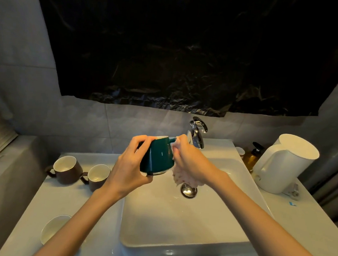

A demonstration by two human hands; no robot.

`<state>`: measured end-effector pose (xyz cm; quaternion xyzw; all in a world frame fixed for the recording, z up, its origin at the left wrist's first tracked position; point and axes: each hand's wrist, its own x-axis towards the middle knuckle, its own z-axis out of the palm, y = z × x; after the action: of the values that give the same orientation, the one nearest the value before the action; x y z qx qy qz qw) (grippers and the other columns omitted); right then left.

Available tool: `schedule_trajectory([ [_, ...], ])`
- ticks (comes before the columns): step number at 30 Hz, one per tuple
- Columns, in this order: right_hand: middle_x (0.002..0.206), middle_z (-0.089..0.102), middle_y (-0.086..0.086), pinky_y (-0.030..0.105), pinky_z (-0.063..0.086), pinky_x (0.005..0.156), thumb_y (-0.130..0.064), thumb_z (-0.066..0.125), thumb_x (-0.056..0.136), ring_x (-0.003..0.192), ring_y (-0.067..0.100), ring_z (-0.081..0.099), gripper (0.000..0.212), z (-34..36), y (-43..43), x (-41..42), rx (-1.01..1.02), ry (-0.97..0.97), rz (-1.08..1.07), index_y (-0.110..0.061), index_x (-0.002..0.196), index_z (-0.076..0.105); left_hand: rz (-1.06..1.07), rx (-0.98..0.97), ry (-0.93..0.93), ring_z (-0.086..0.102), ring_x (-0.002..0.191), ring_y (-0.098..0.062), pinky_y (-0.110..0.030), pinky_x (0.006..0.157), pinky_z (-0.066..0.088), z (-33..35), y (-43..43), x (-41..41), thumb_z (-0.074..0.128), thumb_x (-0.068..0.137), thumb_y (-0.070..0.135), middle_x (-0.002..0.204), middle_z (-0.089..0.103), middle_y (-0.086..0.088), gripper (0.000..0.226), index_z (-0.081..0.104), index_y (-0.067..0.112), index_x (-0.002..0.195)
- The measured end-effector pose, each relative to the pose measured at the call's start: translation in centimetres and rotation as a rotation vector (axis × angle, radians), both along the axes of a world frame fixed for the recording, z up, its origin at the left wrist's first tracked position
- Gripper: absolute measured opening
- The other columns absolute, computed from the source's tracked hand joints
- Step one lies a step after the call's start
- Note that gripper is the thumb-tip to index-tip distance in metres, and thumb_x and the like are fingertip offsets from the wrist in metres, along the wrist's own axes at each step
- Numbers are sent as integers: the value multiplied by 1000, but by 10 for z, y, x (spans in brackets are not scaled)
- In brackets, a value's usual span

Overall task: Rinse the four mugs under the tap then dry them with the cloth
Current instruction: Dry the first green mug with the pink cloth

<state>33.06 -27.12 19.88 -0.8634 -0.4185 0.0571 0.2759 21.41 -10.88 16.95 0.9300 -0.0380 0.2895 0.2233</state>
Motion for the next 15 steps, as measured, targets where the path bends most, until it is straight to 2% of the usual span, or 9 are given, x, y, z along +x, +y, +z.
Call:
schedule_trajectory([
  [2, 78, 54, 3, 39, 44, 60, -21, 35, 102, 67, 24, 53, 7, 11, -1, 4, -148, -119, 9, -16, 97, 36, -62, 92, 7, 45, 113, -14, -28, 75, 58, 5, 0, 2, 86, 54, 9, 132, 37, 2, 100, 34, 20, 139],
  [4, 77, 49, 3, 37, 41, 55, -17, 39, 100, 67, 28, 51, 4, 15, 0, 3, -273, -259, -29, -14, 99, 36, -88, 156, 11, 46, 112, -16, -27, 72, 57, 9, 0, 4, 84, 54, 8, 132, 37, 3, 101, 32, 22, 139],
  [6, 78, 43, 0, 32, 31, 49, -11, 47, 95, 66, 26, 47, 18, 12, 1, 0, -304, -409, -42, -15, 93, 30, -71, 161, 13, 48, 111, -17, -27, 70, 57, 11, -1, 5, 85, 55, 11, 132, 37, 3, 101, 32, 22, 140],
  [7, 82, 43, 1, 32, 31, 50, -10, 55, 90, 66, 24, 46, 27, 11, 1, -1, -301, -443, -37, -16, 92, 29, -56, 159, 13, 49, 109, -17, -27, 69, 57, 11, -1, 5, 85, 54, 13, 132, 37, 3, 101, 33, 22, 140],
  [9, 87, 45, 2, 33, 36, 55, -11, 72, 77, 69, 22, 47, 43, 6, 2, 1, -304, -388, -64, -14, 95, 32, -17, 142, 13, 51, 106, -17, -29, 68, 58, 10, -4, 6, 85, 54, 15, 130, 37, 3, 100, 34, 22, 139],
  [11, 85, 50, 4, 33, 40, 58, -26, 71, 77, 72, 24, 51, 41, 4, 5, 4, -102, -41, -172, -9, 98, 41, 42, 73, 3, 52, 104, -17, -31, 68, 59, 9, -9, 7, 85, 53, 16, 129, 37, 2, 99, 35, 22, 138],
  [12, 84, 53, 5, 32, 39, 59, -35, 60, 86, 75, 23, 52, 33, -1, 9, 3, 79, 110, -221, -8, 98, 44, 74, 26, -4, 53, 103, -17, -32, 69, 59, 8, -12, 7, 85, 53, 16, 128, 37, 2, 99, 36, 21, 138],
  [14, 85, 53, 3, 22, 39, 57, -34, 34, 102, 75, 17, 50, 25, -8, 14, 1, 278, 23, -251, -11, 97, 43, 125, -39, -28, 52, 101, -14, -31, 68, 58, 7, -17, 9, 86, 51, 17, 127, 38, 2, 99, 38, 20, 138],
  [15, 88, 51, 0, 14, 40, 56, -31, 30, 105, 76, 11, 50, 25, -11, 17, -2, 335, 44, -247, -12, 99, 44, 140, -49, -42, 50, 100, -11, -27, 69, 57, 7, -19, 9, 86, 50, 18, 126, 38, 1, 100, 38, 19, 138],
])
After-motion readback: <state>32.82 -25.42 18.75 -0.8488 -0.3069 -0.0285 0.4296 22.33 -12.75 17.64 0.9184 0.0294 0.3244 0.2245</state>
